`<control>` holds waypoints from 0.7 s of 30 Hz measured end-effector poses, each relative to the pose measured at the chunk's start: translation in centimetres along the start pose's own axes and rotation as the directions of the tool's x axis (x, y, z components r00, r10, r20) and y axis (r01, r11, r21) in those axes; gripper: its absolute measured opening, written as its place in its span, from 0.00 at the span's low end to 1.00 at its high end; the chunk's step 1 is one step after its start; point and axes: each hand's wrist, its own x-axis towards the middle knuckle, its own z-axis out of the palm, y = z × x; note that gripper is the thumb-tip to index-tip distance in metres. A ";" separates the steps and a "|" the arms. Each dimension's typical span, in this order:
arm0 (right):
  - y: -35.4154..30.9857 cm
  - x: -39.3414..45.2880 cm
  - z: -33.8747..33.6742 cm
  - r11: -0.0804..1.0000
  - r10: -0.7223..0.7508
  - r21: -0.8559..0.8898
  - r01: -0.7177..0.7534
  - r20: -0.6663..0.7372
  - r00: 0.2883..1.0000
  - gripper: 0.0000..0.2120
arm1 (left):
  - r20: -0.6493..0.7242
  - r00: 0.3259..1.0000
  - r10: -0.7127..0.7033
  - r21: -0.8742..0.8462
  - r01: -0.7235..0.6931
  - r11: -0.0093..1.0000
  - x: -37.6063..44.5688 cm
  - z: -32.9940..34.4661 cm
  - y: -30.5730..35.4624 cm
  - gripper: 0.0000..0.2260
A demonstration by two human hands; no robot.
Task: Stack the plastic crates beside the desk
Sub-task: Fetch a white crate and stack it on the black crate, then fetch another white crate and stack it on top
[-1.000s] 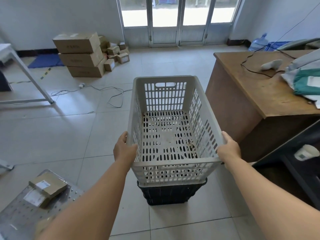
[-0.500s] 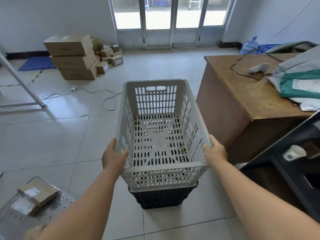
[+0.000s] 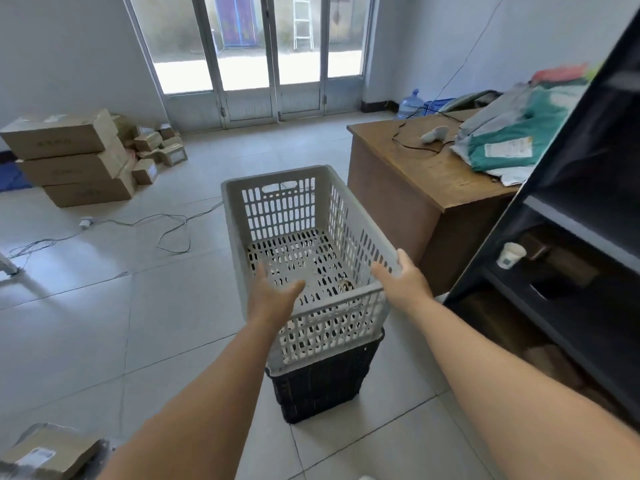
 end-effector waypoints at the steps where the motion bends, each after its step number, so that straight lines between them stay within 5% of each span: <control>1: 0.1 -1.4 -0.2 1.000 0.007 0.001 -0.007 -0.022 1.000 0.33 | 0.045 0.999 0.020 0.005 -0.021 1.000 -0.7 -0.1 0.1 0.41; 11: 5.3 -15.3 -7.1 0.984 0.169 0.004 -0.177 -0.325 0.930 0.37 | 0.423 0.874 0.238 0.179 -0.338 0.924 -9.5 5.3 3.6 0.37; 14: 8.0 -19.8 -9.9 0.964 0.243 0.001 -0.267 -0.417 0.876 0.38 | 0.556 0.784 0.277 0.274 -0.487 0.829 -13.2 8.5 4.5 0.38; 21: 15.5 -32.7 -16.3 0.890 0.413 0.108 -0.444 -0.605 0.681 0.38 | 0.789 0.539 0.294 0.201 -0.679 0.707 -25.2 16.0 5.4 0.38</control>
